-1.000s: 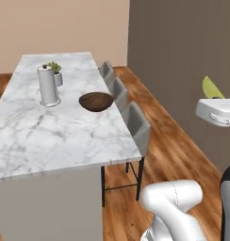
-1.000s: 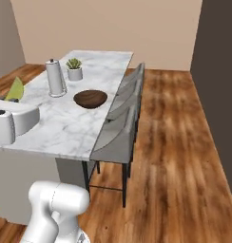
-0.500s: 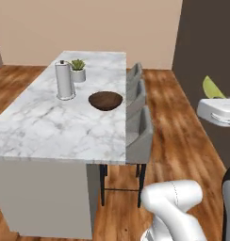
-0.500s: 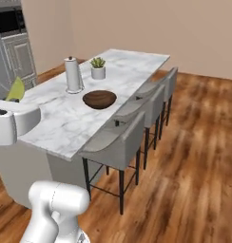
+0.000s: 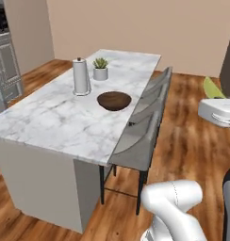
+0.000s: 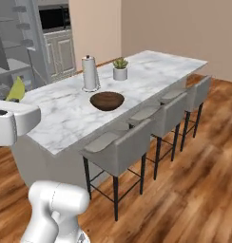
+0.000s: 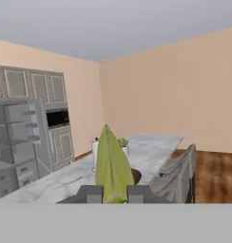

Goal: There is a bowl on the dining counter. Grab a lemon wedge from the fridge and place it in the bowl. Then get the liquor bottle and glass cup from the cabinet and place them next to the bowl.

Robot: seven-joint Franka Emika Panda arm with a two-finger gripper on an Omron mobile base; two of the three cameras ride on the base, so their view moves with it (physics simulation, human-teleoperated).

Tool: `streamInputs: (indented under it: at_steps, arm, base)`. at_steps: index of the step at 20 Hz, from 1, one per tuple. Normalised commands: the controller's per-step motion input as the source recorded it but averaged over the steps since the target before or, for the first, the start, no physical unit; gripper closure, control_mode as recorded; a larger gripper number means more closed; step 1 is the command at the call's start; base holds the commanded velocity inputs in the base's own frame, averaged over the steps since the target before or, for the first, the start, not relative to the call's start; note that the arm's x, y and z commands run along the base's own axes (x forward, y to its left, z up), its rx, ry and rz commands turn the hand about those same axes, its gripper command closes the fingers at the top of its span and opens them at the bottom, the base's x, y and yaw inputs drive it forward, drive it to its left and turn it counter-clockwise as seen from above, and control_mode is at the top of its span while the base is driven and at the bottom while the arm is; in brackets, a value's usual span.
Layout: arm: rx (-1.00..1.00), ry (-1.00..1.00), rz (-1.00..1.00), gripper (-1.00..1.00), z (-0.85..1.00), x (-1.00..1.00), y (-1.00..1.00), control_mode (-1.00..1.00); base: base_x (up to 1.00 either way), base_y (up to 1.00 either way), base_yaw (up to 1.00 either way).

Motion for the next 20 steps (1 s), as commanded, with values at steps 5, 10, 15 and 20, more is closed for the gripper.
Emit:
streamInputs:
  at_steps: [5,10,15,20]
  arm:
    - [0.0,0.0,0.0,1.0,0.0,0.0,0.0,1.0]
    - [0.0,0.0,0.0,1.0,0.0,0.0,0.0,1.0]
    - [0.0,0.0,0.0,1.0,0.0,0.0,0.0,1.0]
    - [0.0,0.0,0.0,1.0,0.0,0.0,0.0,1.0]
  base:
    - [0.28,-0.81,0.47]
    - [0.28,-0.81,0.47]
    - [0.27,-0.81,0.47]
    - [0.27,-0.81,0.47]
